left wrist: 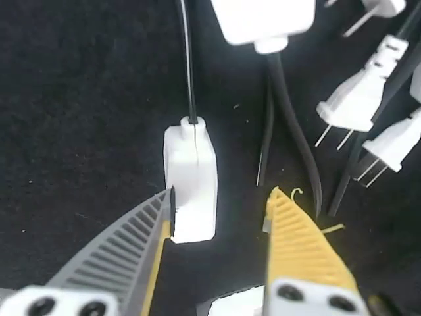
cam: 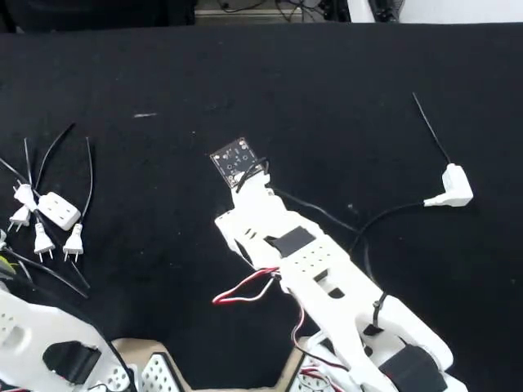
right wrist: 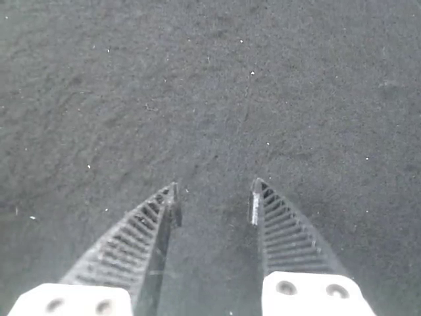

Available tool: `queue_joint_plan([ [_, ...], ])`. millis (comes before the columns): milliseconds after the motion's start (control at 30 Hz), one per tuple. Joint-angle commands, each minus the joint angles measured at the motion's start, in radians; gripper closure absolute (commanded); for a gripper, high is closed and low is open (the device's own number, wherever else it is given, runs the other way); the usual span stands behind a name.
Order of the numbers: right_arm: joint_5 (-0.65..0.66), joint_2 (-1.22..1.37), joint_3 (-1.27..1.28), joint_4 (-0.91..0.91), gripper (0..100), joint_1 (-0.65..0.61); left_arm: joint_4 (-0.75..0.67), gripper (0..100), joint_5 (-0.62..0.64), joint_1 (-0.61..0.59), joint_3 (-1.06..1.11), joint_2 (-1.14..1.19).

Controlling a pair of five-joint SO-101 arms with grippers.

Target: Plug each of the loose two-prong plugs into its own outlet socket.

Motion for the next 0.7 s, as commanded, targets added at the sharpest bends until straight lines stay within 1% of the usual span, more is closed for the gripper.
queue_joint_plan([
  [0, -0.002, -0.03, 0.001, -0.025, 83.2, -0.011, 0.014, 76, -0.029, -0.005, -0.048, 0.0],
  [100, -0.002, -0.03, 0.001, -0.025, 83.2, -0.011, 0.014, 76, -0.057, -0.015, -0.047, 0.021],
  [367, -0.002, -0.03, 0.001, -0.025, 83.2, -0.011, -0.029, 76, -0.063, -0.064, -0.056, 0.095],
  [567, -0.002, -0.03, 0.001, -0.025, 83.2, -0.012, -0.021, 77, -0.117, -0.051, -0.048, 0.143],
  [600, -0.002, -0.03, 0.001, -0.025, 83.2, -0.012, -0.02, 79, -0.115, -0.05, -0.047, 0.144],
  [667, -0.002, -0.03, 0.001, -0.025, 83.2, -0.012, -0.018, 88, -0.114, -0.05, -0.047, 0.146],
])
